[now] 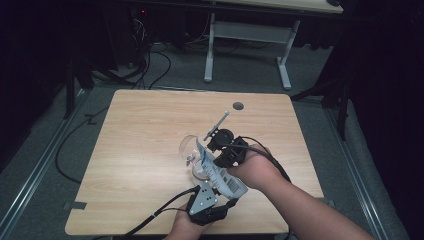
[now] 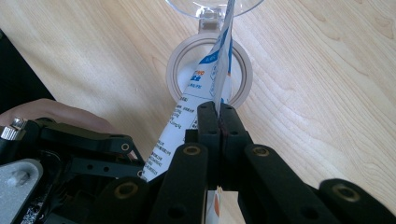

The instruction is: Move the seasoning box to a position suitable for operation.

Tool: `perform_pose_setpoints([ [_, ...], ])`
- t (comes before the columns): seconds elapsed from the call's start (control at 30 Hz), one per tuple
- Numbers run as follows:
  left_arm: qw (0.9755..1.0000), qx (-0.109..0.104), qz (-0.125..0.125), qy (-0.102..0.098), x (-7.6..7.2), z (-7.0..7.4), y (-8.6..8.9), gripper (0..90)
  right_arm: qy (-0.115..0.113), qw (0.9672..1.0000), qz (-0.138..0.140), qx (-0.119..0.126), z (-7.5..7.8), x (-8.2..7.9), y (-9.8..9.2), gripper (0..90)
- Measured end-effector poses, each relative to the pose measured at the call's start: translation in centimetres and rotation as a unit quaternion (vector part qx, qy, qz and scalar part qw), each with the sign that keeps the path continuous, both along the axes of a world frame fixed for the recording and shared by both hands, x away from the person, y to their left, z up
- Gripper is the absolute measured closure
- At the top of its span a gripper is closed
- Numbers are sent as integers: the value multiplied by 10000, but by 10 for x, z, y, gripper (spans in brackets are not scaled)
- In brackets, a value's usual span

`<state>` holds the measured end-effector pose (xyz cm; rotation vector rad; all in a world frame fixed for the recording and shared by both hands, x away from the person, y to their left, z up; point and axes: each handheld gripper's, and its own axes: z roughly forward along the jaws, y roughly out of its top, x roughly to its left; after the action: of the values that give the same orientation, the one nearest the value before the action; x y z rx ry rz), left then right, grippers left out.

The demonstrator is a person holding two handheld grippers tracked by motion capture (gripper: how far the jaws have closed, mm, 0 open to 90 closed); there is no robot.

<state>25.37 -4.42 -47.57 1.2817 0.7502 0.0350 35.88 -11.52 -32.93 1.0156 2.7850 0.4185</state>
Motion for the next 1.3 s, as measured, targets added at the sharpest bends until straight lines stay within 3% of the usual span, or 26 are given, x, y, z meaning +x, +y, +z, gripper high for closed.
perform_pose_setpoints([
  [1.3,10000,-44,-21,27,1,1,1,583,22,10000,2,-15,0,2,2,900],
])
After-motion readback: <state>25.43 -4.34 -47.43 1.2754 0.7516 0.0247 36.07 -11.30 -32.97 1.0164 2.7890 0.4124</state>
